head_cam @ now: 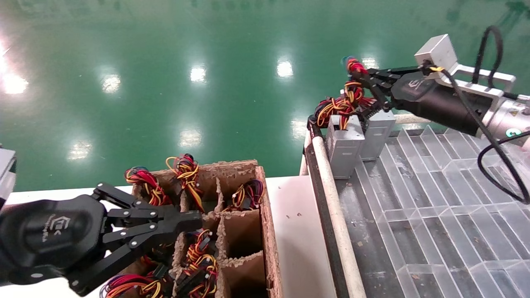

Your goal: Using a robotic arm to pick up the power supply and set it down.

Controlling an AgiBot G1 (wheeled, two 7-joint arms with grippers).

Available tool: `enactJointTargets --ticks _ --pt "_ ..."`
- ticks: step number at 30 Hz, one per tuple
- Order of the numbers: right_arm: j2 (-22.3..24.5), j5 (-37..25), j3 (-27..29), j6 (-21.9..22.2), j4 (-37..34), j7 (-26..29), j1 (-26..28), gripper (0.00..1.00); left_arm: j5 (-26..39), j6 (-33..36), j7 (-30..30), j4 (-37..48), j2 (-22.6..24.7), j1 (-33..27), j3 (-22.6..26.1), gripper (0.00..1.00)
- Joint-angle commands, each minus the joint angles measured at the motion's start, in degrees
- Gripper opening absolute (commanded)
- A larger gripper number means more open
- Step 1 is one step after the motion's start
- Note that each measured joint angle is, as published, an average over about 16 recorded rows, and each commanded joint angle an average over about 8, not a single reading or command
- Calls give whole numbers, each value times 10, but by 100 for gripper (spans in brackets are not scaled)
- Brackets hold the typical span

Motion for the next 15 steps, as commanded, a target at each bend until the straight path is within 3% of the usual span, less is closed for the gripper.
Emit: enactJointTargets --ticks 1,3,15 --pt "-1 -3 -3 -3 0 5 0 86 0 0 0 0 0 0 0 0" --pt "-2 -10 -7 -7 1 10 5 100 0 0 0 0 0 0 0 0" --pt "-3 -49 -34 -9 12 33 45 100 0 0 0 0 0 0 0 0"
